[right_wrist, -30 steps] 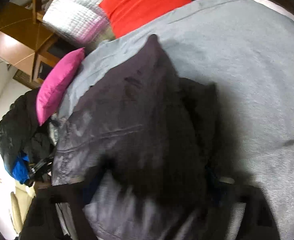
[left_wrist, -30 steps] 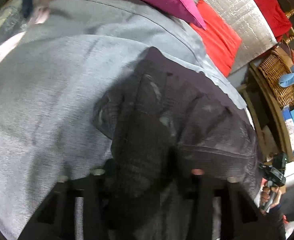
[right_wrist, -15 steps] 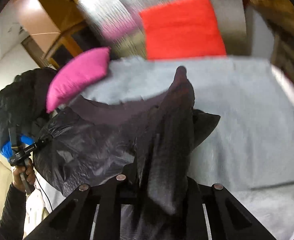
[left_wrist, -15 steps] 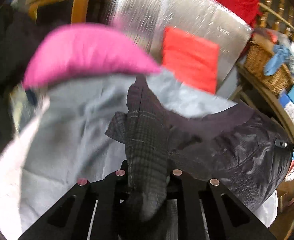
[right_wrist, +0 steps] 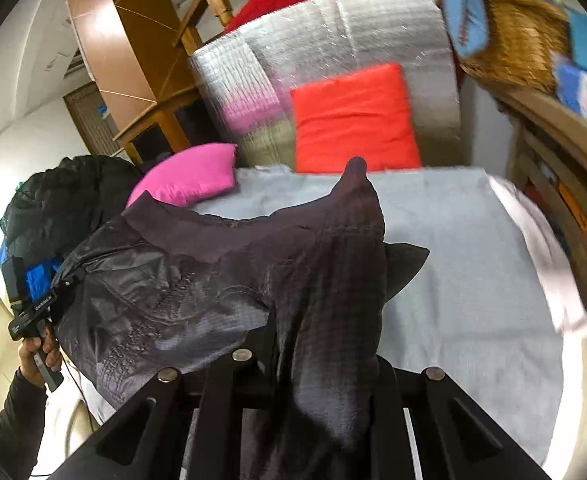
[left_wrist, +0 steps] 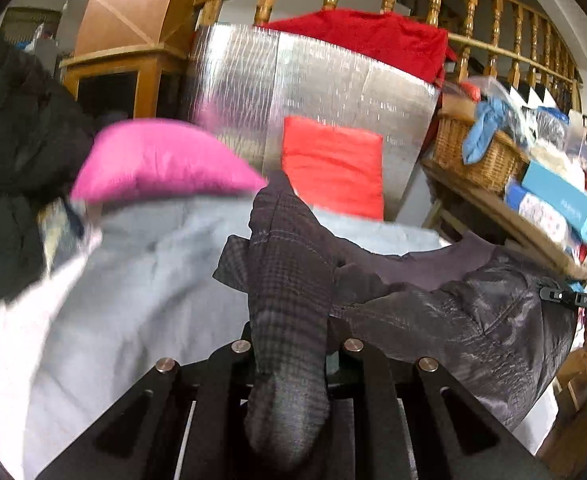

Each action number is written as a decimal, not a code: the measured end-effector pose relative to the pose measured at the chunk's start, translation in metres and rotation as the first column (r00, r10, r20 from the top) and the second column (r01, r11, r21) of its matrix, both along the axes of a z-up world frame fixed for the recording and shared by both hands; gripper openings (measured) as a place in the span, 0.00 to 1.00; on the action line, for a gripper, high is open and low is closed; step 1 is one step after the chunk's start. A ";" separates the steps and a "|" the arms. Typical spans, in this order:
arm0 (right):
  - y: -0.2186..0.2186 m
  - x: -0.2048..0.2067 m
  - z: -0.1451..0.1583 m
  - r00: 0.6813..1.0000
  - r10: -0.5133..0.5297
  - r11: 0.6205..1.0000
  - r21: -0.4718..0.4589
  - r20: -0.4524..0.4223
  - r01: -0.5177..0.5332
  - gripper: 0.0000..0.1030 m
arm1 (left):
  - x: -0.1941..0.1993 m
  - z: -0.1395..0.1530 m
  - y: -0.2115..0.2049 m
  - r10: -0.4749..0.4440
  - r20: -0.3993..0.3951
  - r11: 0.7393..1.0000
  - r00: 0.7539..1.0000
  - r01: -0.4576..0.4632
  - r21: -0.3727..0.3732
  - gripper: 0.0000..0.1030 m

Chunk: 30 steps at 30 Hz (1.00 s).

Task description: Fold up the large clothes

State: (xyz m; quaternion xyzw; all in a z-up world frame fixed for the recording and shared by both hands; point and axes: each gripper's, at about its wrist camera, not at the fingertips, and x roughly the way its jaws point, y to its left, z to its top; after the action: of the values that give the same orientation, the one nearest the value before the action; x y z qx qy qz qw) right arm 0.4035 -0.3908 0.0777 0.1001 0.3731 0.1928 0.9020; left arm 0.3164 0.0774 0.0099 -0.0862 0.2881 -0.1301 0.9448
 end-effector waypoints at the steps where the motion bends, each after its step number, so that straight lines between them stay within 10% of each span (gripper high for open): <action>1: -0.004 -0.009 -0.019 1.000 -0.008 1.000 -0.002 -0.011 0.008 0.16 | -0.005 -0.014 -0.002 0.000 -0.011 1.000 1.000 0.000 0.002 0.15; 6: -0.020 -0.027 -0.131 0.983 -0.065 0.997 0.018 -0.170 0.069 0.18 | -0.014 -0.123 0.007 0.079 -0.235 0.997 0.969 -0.083 -0.004 0.21; 9: -0.042 -0.037 -0.170 0.972 -0.097 0.978 0.159 -0.216 0.133 0.33 | -0.020 -0.135 0.023 0.122 -0.289 0.988 0.950 -0.143 -0.053 0.45; 12: -0.048 -0.042 -0.171 0.962 -0.132 0.976 0.138 -0.240 0.168 0.65 | -0.017 -0.126 0.034 0.150 -0.334 0.985 0.930 -0.170 -0.031 0.59; 20: -0.064 -0.063 -0.106 0.955 -0.270 0.961 0.035 -0.123 0.276 0.65 | -0.051 -0.076 0.036 0.266 -0.264 0.962 0.927 -0.236 0.140 0.63; 24: -0.022 -0.060 -0.070 0.986 -0.162 0.986 0.030 -0.039 0.164 0.74 | -0.056 -0.048 -0.010 0.204 -0.147 0.963 0.968 -0.172 0.208 0.74; 30: 0.046 -0.015 -0.098 0.986 0.036 0.993 0.117 -0.163 -0.017 0.75 | -0.029 -0.070 -0.082 0.086 -0.176 0.978 0.981 -0.050 0.201 0.75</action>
State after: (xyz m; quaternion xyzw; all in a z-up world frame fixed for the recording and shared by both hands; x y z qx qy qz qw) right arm 0.3881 -0.3452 -0.0202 0.1623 0.4358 0.2172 0.8582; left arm 0.2873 -0.0042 -0.0598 -0.0141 0.3823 -0.0602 0.9220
